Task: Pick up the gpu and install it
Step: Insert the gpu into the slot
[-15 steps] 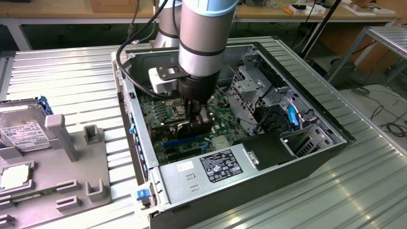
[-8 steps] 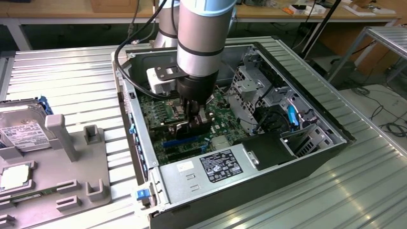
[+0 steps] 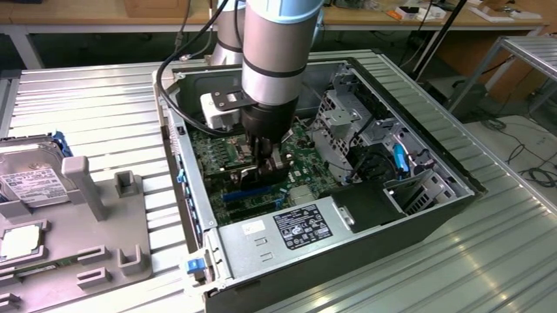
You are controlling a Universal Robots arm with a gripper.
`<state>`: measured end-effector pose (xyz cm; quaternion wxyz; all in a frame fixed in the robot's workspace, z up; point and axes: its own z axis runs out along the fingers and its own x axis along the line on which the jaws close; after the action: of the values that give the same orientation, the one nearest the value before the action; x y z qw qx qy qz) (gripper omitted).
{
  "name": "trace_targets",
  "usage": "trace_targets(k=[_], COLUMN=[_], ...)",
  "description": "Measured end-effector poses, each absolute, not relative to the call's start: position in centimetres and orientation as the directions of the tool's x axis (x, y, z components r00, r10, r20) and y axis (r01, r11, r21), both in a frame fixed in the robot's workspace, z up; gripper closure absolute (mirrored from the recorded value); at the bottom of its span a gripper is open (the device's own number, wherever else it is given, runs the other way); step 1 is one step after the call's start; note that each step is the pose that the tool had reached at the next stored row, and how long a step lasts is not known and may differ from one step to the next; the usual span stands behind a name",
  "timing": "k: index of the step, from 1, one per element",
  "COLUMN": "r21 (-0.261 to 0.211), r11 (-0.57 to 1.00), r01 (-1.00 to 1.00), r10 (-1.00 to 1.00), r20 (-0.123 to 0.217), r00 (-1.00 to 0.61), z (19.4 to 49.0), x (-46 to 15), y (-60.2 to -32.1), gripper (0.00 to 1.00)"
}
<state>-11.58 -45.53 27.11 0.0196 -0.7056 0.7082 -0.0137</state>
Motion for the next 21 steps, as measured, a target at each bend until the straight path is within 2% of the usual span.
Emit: trace_targets(k=[21], r21=[-0.047], r11=[0.004], r01=[-0.999], r10=[-1.000], r20=[-0.009], r00=[-0.003], z=[26.70], x=[-11.70], y=[-45.63], gripper=[0.73])
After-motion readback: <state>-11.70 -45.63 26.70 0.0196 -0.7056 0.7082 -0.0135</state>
